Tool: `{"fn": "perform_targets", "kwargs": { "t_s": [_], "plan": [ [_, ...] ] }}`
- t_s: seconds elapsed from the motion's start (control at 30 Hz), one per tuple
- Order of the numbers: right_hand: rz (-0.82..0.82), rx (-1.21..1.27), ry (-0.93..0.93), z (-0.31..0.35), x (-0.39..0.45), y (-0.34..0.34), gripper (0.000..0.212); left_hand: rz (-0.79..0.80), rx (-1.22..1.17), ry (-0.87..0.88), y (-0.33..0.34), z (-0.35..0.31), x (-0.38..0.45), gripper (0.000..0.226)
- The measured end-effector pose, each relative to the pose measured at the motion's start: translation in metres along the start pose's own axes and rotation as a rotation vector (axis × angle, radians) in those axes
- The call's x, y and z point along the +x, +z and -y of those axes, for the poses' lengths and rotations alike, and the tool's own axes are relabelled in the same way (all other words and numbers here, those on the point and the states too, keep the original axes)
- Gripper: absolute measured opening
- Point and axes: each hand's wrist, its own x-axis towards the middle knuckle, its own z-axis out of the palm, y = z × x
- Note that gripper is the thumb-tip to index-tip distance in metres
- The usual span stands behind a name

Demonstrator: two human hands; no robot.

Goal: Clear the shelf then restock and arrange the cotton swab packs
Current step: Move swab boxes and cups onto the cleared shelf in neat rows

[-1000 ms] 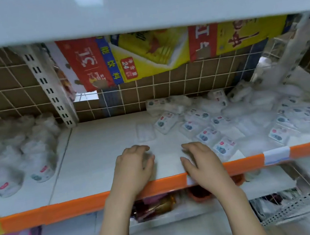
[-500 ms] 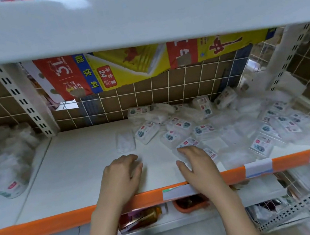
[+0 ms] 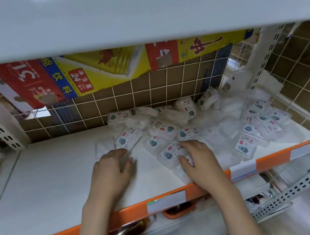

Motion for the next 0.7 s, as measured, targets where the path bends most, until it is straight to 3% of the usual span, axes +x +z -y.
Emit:
{"fn": "perform_targets", "kwargs": {
  "t_s": [0.2,0.3,0.5,0.7],
  "plan": [
    [0.004,-0.03,-0.036,-0.033,0.019,-0.02,0.046,-0.249,-0.091,-0.004,0.012,-0.037,0.034,0.048],
    [-0.014,-0.02,-0.05,-0.054,0.028,-0.033,0.046,-0.291,-0.033,-0.021,0.017,-0.055,0.058,0.054],
    [-0.034,-0.004,-0.147,-0.083,0.046,-0.047,0.049,-0.019,0.271,-0.172,0.018,-0.072,0.118,0.075],
    [0.018,0.036,-0.175,-0.094,0.058,-0.051,0.046,0.15,0.311,-0.271,0.016,-0.078,0.134,0.084]
  ]
}}
